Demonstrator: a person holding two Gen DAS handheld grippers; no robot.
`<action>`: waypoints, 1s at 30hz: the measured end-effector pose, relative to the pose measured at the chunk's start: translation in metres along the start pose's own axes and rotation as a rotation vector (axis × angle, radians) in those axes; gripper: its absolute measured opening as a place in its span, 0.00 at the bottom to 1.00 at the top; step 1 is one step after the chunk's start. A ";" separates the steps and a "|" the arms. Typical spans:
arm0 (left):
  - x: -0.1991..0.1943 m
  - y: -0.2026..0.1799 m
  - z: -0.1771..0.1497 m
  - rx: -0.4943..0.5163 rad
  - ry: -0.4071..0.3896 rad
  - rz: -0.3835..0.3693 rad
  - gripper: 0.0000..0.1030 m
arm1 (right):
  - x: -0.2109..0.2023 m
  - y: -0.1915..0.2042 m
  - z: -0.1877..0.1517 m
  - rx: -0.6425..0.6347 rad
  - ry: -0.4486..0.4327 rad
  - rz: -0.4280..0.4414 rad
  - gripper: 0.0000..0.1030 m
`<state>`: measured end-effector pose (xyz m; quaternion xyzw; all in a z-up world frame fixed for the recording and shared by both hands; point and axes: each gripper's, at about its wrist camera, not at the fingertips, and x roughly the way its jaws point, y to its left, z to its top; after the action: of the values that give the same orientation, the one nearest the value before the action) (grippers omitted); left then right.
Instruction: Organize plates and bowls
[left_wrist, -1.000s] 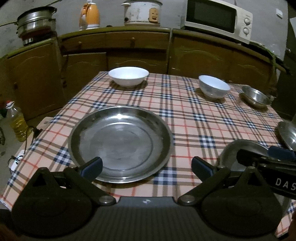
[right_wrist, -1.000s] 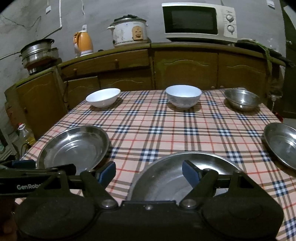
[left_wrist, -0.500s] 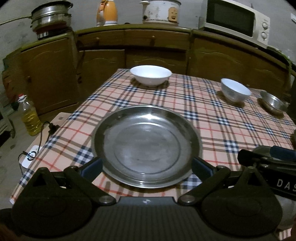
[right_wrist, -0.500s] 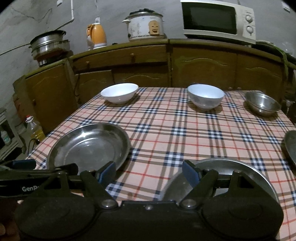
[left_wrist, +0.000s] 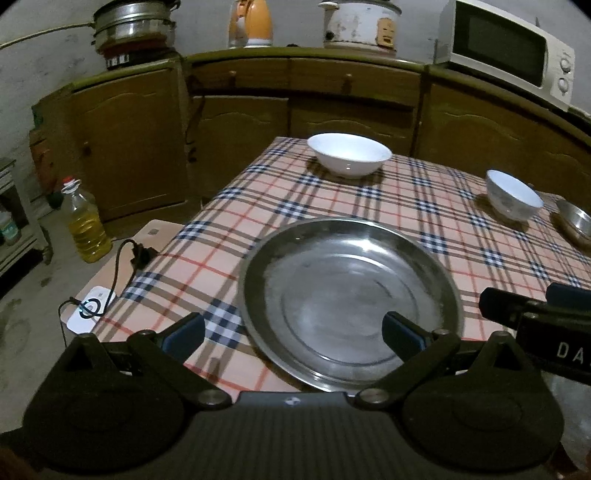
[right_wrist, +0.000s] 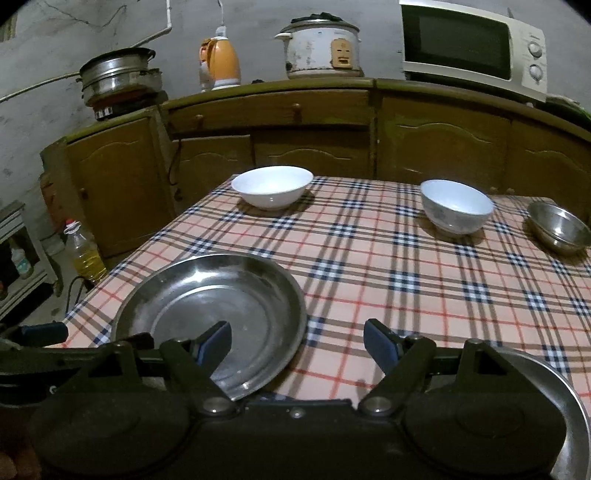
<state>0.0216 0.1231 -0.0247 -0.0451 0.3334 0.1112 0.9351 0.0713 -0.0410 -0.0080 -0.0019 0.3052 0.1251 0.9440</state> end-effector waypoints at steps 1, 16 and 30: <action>0.001 0.002 0.001 -0.002 0.000 0.004 1.00 | 0.002 0.002 0.001 -0.002 0.000 0.003 0.90; 0.027 0.026 0.013 -0.017 0.019 0.025 1.00 | 0.035 0.023 0.011 -0.017 0.026 0.018 0.90; 0.064 0.048 0.032 -0.002 0.039 0.025 1.00 | 0.082 0.017 0.018 0.020 0.110 -0.016 0.90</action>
<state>0.0781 0.1860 -0.0408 -0.0439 0.3521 0.1224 0.9269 0.1420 -0.0036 -0.0399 -0.0017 0.3577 0.1142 0.9268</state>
